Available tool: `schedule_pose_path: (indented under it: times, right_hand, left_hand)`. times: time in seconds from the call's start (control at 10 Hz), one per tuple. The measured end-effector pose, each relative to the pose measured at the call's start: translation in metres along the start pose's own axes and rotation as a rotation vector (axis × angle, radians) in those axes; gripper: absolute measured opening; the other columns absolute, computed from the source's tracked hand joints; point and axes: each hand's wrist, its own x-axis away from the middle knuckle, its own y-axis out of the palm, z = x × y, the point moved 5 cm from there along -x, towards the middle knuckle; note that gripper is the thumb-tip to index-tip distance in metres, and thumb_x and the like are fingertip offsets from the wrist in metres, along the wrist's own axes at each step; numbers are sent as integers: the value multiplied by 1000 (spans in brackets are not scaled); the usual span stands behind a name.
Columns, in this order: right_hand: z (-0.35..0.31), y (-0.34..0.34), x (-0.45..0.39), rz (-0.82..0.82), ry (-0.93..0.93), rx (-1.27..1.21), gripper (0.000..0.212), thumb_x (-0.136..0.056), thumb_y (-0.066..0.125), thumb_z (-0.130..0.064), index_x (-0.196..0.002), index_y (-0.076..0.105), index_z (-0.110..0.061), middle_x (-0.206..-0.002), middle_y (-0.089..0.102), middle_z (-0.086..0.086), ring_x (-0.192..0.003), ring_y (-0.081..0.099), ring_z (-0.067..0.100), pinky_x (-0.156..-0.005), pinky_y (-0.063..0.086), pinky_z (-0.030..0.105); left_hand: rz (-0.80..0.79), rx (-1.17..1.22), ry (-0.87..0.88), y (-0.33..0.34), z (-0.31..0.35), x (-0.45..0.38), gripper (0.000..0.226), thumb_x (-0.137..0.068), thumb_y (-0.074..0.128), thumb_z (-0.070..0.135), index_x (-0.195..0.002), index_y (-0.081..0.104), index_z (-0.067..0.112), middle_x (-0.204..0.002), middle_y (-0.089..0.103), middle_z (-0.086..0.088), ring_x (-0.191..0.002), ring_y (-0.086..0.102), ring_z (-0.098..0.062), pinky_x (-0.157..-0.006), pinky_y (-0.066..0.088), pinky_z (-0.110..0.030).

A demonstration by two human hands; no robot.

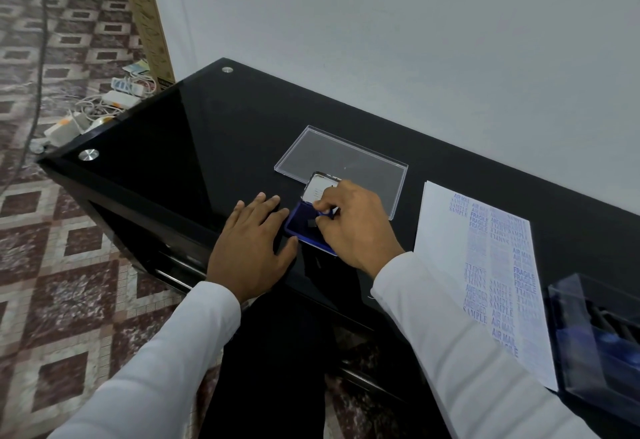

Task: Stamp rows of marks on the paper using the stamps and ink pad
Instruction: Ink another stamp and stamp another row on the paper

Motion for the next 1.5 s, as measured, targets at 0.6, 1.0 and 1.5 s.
schedule_pose_path:
  times: [0.6, 1.0, 1.5]
  right_hand:
    - [0, 2, -3, 2, -16, 8, 24, -92, 65, -15, -115, 73, -17, -115, 65, 5, -103, 62, 21, -92, 51, 31]
    - [3, 6, -2, 63, -37, -8, 23, -91, 65, -15, -112, 74, -18, -109, 66, 2, -99, 62, 19, -88, 52, 31]
    - [3, 3, -2, -17, -7, -7, 20, -90, 68, -16, -110, 71, -17, -111, 63, 2, -96, 60, 18, -88, 52, 30]
  left_hand:
    - [14, -1, 7, 1, -1, 1, 64, -92, 36, 59, -144, 51, 24, -157, 42, 0, -150, 27, -20, -123, 8, -41]
    - [11, 8, 10, 0, 0, 1, 67, -92, 31, 61, -144, 51, 24, -157, 42, -1, -150, 27, -20, -125, 13, -44]
    - [9, 5, 8, -1, 0, 1, 68, -90, 32, 61, -142, 53, 23, -156, 43, -1, -149, 29, -21, -124, 14, -45]
